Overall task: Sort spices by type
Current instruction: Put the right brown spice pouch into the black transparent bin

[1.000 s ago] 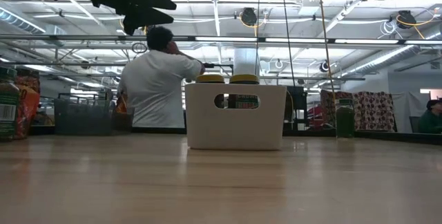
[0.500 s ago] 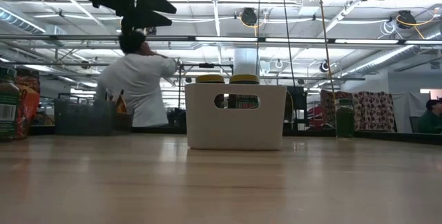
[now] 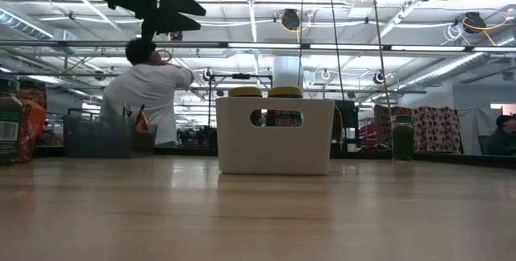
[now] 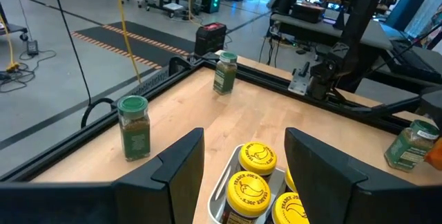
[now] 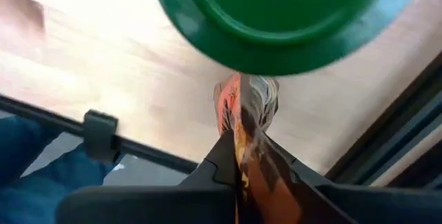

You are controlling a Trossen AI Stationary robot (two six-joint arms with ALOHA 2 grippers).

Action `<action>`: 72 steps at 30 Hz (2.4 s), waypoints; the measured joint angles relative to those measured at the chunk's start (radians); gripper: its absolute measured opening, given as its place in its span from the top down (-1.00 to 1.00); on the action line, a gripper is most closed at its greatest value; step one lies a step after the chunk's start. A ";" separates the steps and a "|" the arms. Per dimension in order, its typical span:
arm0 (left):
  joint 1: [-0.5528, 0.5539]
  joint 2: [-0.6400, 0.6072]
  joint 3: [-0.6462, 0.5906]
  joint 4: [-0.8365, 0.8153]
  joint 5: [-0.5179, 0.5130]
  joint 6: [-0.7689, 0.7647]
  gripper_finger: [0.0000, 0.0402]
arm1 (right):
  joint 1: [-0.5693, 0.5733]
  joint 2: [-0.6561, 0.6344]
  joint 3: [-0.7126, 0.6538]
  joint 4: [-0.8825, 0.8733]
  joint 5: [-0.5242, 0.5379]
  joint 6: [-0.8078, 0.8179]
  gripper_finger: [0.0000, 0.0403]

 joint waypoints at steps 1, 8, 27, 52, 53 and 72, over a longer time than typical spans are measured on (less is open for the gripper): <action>0.000 0.000 0.000 0.000 0.000 0.000 -0.02 | 0.000 -0.009 0.000 -0.001 0.000 0.000 0.94; 0.000 0.000 0.000 0.000 0.000 0.000 -0.02 | -0.011 -0.114 0.000 0.082 0.005 -0.032 0.97; 0.000 0.000 0.000 -0.001 0.003 -0.001 -0.02 | -0.312 -0.267 0.000 0.394 0.011 -0.516 0.98; -0.001 0.000 0.000 -0.005 0.008 -0.066 -0.02 | -1.143 -0.194 0.173 0.635 0.007 -1.694 0.98; -0.001 0.000 0.000 -0.005 0.008 -0.079 -0.02 | -1.173 -0.166 0.219 0.610 0.006 -1.733 0.98; -0.001 0.000 0.000 -0.141 0.007 -0.156 -0.02 | -1.455 0.553 1.092 0.011 -0.049 -2.096 0.98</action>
